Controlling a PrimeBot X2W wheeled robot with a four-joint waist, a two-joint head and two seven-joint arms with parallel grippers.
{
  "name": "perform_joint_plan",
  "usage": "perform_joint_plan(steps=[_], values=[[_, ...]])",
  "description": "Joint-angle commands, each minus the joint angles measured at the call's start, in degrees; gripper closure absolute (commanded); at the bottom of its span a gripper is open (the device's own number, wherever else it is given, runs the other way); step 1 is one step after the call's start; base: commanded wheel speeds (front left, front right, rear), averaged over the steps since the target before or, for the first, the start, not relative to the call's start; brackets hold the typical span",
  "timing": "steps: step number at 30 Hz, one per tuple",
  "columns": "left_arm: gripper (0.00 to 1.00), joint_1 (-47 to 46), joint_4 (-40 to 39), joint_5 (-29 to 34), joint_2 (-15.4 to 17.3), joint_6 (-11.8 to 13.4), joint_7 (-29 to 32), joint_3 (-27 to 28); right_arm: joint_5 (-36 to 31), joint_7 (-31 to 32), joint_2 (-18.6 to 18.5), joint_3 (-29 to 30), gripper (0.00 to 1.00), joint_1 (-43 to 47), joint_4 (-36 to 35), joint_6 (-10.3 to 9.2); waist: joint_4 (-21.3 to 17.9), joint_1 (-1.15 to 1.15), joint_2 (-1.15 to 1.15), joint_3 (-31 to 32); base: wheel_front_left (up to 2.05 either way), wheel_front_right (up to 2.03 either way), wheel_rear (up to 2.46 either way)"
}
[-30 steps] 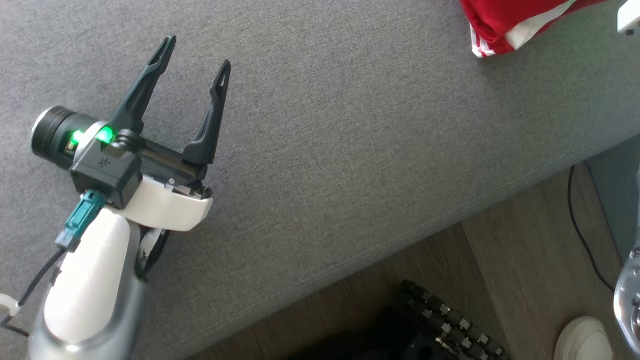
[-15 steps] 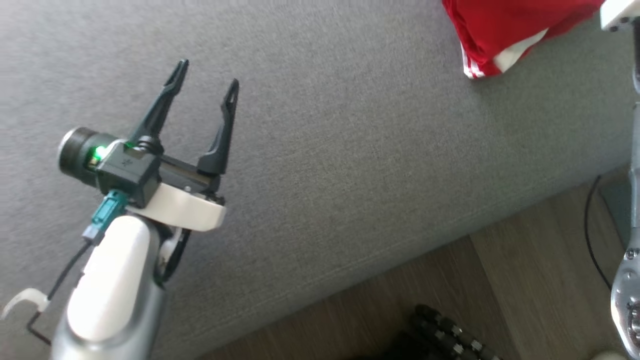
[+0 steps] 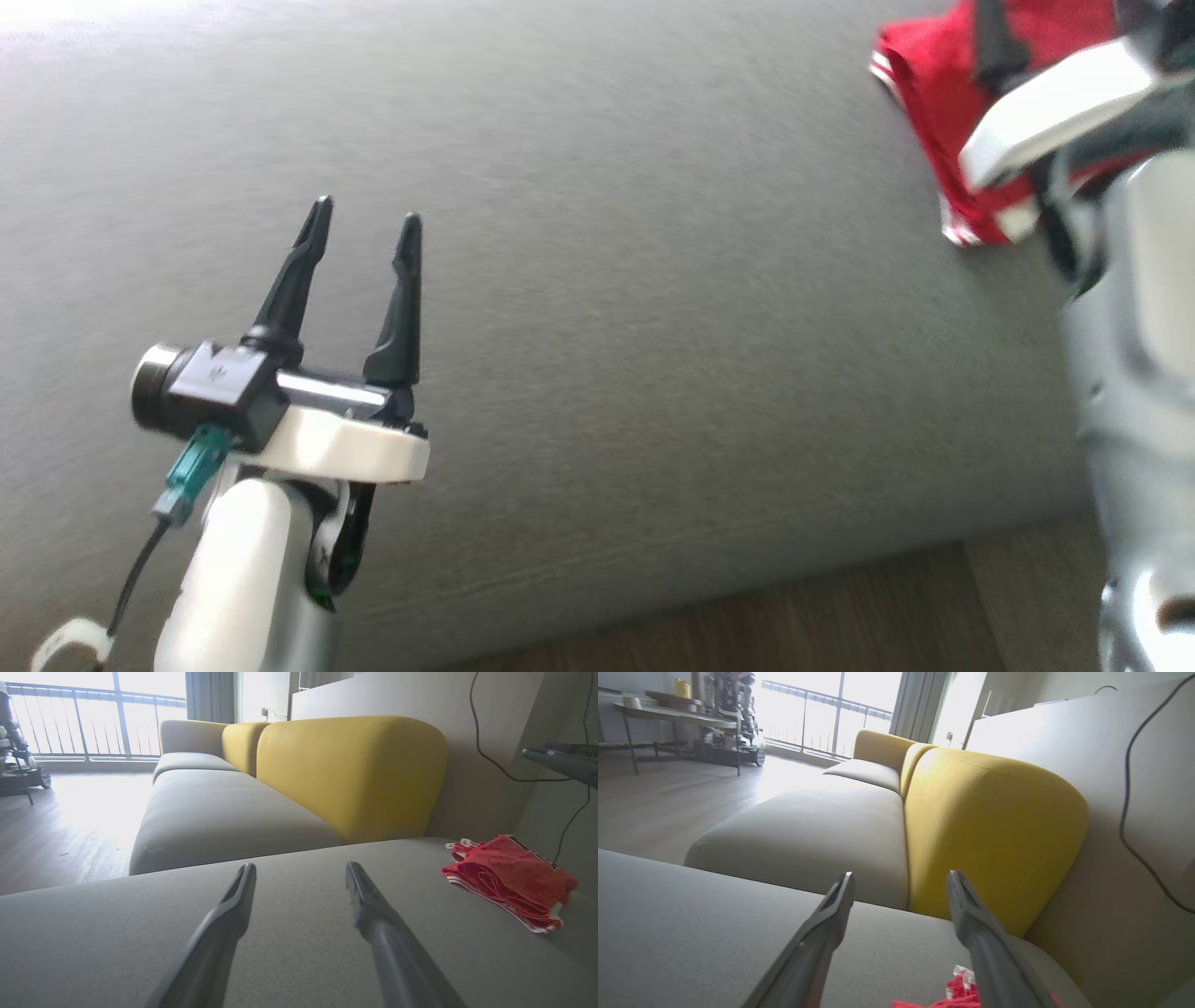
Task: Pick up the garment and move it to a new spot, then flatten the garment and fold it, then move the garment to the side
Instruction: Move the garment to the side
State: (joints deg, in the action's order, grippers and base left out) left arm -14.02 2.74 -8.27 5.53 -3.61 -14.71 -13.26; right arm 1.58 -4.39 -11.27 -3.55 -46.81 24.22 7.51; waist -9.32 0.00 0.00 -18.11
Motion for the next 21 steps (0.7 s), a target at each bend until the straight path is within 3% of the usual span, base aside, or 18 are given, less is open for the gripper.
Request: perform_joint_plan(steps=[1, 13, 21], values=[[0.0, 0.0, -2.4, -0.4, 0.0, 0.4, -0.3, 2.7, 1.0, -0.7, 1.0, -1.8, 0.0, 1.6, -3.3, -0.02, 5.5, 0.0, 0.0, 4.8, 0.0, 0.0, 0.0], [0.0, 7.7, -2.1, -1.4, -2.3, 1.4, -0.3, 5.9, 2.5, -8.0, 6.5, -0.6, 0.0, 20.1, -8.7, -0.02, 14.8, 0.0, 0.0, 11.8, 0.0, 0.0, 0.0], [0.0, 12.1, -0.9, -1.4, -2.6, 1.8, -0.3, 7.0, 0.8, -10.4, 8.3, 3.8, 0.0, 31.7, -11.1, -0.02, 16.9, 0.0, 0.0, 15.0, 0.0, 0.0, 0.0]])
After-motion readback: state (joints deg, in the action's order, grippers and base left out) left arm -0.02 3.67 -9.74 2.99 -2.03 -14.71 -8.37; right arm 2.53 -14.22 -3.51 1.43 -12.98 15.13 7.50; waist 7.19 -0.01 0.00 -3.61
